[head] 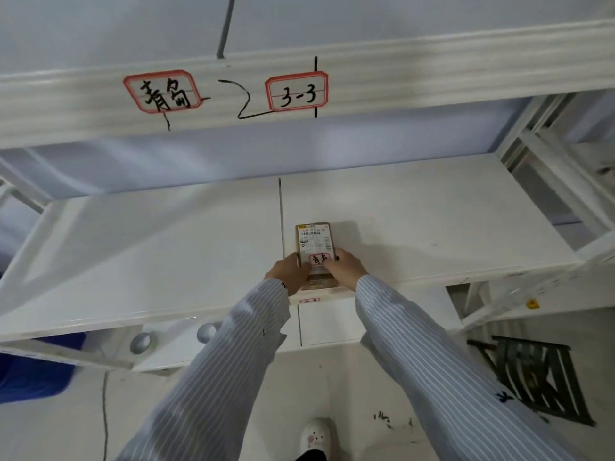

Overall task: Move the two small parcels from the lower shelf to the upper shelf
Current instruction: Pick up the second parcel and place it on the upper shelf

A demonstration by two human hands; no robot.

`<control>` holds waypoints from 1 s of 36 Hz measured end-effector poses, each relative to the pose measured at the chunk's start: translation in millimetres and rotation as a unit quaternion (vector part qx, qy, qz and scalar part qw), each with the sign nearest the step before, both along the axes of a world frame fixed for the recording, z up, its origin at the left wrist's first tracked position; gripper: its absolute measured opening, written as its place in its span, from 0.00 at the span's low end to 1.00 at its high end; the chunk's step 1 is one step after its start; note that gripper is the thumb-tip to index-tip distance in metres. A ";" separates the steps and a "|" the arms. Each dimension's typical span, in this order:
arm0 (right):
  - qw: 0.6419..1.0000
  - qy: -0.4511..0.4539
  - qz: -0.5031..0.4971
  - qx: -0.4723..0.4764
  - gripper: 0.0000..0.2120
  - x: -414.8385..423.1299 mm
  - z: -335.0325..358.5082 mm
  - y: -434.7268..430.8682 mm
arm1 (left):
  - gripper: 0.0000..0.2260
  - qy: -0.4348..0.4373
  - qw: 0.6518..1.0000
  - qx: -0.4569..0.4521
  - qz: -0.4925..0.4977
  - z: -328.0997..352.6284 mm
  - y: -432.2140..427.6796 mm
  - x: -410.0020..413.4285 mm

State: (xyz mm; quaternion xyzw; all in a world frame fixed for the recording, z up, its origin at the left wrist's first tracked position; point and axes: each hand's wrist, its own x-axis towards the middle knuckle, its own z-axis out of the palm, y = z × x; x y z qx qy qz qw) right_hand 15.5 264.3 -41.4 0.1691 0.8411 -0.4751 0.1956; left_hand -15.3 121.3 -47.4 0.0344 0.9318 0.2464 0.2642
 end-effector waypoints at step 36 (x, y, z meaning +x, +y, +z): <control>0.960 0.279 -0.015 -0.031 0.30 166.5 170.2 -15.7 | 0.23 0.265 0.946 0.178 0.056 185.3 -24.7 179.6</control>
